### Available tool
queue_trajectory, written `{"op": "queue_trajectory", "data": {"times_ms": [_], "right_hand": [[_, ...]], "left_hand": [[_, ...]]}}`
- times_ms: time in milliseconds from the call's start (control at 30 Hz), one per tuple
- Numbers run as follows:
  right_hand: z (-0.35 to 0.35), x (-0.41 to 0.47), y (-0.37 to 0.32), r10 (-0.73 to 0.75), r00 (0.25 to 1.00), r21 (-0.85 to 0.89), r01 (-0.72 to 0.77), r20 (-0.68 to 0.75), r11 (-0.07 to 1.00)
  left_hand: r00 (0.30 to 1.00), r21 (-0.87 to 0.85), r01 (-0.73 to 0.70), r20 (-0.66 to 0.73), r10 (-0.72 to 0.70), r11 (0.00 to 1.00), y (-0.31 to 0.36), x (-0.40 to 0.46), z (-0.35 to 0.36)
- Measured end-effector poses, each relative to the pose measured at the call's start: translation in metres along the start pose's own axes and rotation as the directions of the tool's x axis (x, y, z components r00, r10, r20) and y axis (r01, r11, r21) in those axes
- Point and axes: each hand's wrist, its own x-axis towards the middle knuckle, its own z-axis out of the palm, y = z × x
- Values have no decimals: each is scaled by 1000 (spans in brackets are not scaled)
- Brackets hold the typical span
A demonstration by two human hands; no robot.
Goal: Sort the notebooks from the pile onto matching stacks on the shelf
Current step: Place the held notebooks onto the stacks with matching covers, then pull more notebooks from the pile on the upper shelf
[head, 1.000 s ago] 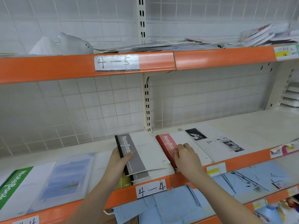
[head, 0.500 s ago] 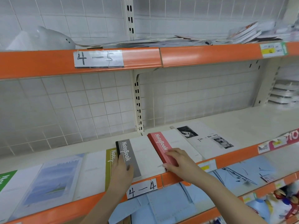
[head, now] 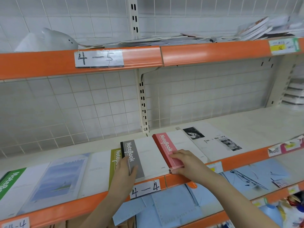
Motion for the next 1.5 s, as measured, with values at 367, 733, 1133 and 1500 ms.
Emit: {"op": "queue_trajectory", "data": {"times_ms": [367,733,1133,1500], "right_hand": [[-3,-4,-5,-29,999,-85,30,20,996],[26,15,-136,-308,945,-17,308,-109,951],[107,99,-356,-549,834,217,527,51,822],[156,154,-545,-545,836,551,487,-68,678]], "left_hand": [[999,-13,17,-41,-18,1000,4,-9,-19],[973,217,18,-230,33,976,-35,-33,-127],[851,408,136,-515,104,903,-93,-82,-340],[752,596,370,-642,146,713,-155,-89,-528]]}}
